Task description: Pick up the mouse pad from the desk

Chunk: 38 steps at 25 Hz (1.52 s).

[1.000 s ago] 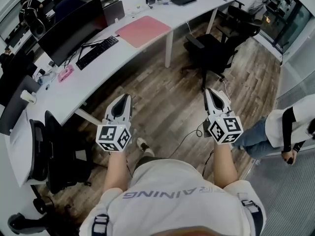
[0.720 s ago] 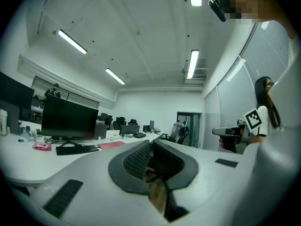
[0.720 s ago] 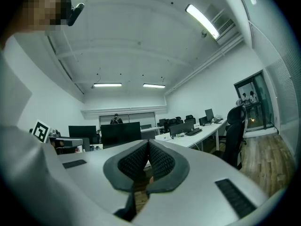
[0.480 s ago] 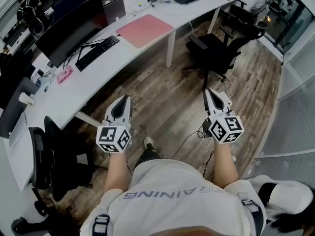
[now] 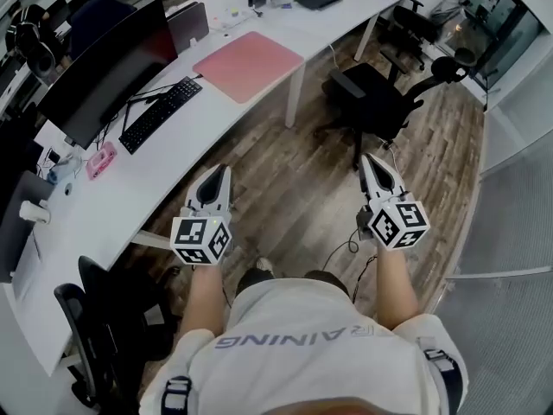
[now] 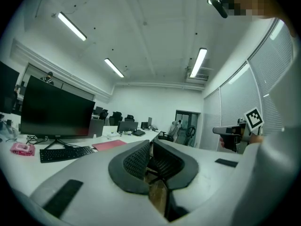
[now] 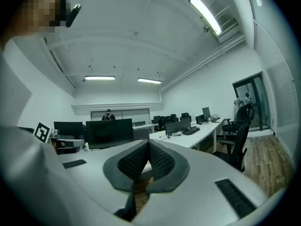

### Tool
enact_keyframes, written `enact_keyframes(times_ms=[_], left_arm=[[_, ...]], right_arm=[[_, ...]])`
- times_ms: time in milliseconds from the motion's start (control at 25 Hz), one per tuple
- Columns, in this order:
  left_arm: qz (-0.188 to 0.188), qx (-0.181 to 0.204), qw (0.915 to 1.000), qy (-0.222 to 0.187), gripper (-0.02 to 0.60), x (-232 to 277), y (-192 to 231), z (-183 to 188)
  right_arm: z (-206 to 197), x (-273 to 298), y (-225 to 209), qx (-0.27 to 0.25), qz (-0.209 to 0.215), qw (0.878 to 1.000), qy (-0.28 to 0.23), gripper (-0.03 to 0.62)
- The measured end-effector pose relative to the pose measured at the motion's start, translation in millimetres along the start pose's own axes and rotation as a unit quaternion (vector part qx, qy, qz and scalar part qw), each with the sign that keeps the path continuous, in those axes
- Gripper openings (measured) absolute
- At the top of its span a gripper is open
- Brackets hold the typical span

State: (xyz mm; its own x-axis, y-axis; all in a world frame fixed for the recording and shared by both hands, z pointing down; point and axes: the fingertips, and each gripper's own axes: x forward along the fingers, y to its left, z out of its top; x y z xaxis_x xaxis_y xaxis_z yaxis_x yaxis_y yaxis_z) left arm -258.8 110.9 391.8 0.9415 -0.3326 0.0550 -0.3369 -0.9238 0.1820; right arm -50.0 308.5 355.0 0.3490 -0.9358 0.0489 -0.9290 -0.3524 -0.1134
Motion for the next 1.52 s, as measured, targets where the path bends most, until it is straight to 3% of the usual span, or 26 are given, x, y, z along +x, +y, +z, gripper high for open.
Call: enact_keyframes(times_ms=[120,360,680,1120,1320,1520], left_arm=[[0.0,-0.006,1.0,0.005,0.044,15.4,28.7,1.4],[0.034,-0.025,0.9991,0.003,0.038,29.2,86.7,3.0],[0.067,-0.022,0.9975,0.004,0.037,87.1,130.8,12.1],[0.115,-0.015,0.9929,0.025,0.035,243.0,132.8,30.6],[0.15,-0.02,0.9878,0.037,0.035,311.3,132.2,27.2],[0.182,-0.031,0.9818,0.043,0.035,363.2,138.2,20.5]], right_arm=[[-3.8,32.6,8.8,-0.002,0.002,1.0,0.011,0.021],[-7.6,95.0,15.5,-0.004,0.013,0.999,0.03,0.021],[-6.6,192.2,-5.7,0.001,0.048,0.998,0.028,0.021],[6.5,323.3,-135.2,0.024,0.078,0.996,0.04,0.021],[6.0,381.0,-198.9,0.036,0.1,0.993,0.049,0.021],[2.8,433.6,-236.1,0.026,0.133,0.989,0.061,0.021]])
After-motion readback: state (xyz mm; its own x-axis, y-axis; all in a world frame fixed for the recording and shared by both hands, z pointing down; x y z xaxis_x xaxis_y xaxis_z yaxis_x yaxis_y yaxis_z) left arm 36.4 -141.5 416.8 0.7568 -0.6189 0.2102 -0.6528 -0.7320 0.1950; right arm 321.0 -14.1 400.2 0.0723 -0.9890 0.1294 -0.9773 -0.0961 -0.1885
